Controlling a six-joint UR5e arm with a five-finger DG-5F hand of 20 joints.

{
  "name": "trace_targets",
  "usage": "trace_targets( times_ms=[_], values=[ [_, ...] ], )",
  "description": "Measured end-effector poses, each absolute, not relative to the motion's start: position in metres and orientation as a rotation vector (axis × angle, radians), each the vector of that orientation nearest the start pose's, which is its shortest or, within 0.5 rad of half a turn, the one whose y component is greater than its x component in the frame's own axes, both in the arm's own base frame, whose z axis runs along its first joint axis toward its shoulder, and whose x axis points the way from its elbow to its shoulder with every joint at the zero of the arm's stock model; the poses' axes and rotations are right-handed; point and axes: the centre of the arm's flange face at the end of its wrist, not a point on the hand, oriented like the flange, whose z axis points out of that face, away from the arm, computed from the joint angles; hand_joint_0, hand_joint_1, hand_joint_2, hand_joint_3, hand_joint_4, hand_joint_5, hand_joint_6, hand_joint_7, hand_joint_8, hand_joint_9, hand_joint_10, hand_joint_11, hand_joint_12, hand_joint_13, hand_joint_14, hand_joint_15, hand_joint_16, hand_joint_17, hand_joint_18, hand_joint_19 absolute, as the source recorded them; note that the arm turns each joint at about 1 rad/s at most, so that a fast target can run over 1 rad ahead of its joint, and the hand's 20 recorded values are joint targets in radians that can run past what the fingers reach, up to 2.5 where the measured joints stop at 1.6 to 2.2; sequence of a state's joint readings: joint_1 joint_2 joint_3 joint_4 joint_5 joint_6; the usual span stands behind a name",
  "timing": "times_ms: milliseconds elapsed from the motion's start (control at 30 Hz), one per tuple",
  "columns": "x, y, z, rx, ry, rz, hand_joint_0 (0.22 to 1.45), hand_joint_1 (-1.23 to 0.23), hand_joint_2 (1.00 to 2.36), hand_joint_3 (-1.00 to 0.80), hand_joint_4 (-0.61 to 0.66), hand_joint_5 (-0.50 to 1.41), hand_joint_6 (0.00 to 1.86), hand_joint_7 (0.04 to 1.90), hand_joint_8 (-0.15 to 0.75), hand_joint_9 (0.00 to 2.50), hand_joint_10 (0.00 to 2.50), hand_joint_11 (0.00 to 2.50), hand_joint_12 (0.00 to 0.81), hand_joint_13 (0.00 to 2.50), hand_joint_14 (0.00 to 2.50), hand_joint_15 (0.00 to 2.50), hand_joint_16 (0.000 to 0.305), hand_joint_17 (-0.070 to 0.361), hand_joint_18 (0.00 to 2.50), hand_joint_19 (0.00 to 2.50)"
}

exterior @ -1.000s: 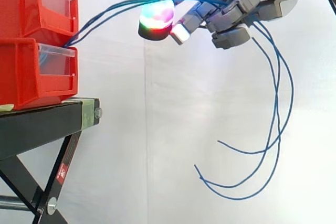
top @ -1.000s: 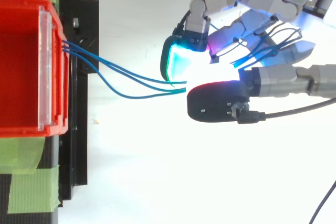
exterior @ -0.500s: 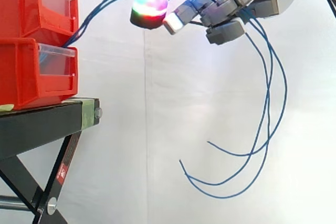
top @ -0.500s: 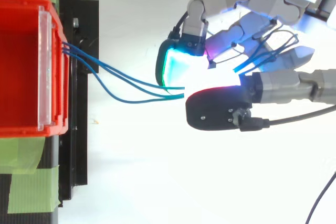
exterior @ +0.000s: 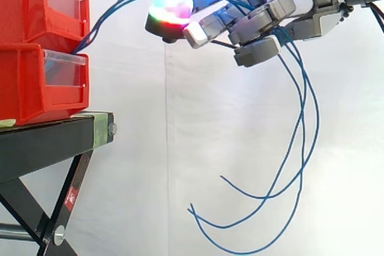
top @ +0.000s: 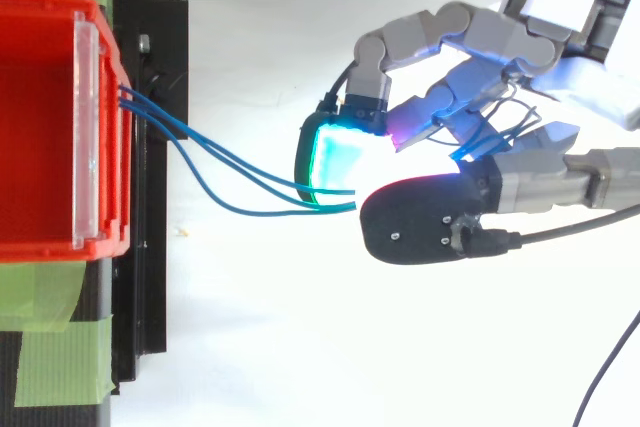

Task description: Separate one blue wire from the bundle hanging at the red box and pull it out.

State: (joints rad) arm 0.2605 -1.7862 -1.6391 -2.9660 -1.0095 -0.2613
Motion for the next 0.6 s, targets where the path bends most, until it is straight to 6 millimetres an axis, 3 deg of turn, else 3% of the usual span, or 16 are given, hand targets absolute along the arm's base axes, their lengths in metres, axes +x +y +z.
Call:
trace_targets(
  times_ms=[600],
  values=[
    [0.5701,-0.0407,0.3594,1.202,1.221,0.714,0.55,-0.59,1.01,-0.36,0.27,-0.19,0.72,1.12,0.387,0.9,0.02,1.06,0.361,1.0,1.99,1.29,0.047,0.105,1.01,1.63]
  ],
)
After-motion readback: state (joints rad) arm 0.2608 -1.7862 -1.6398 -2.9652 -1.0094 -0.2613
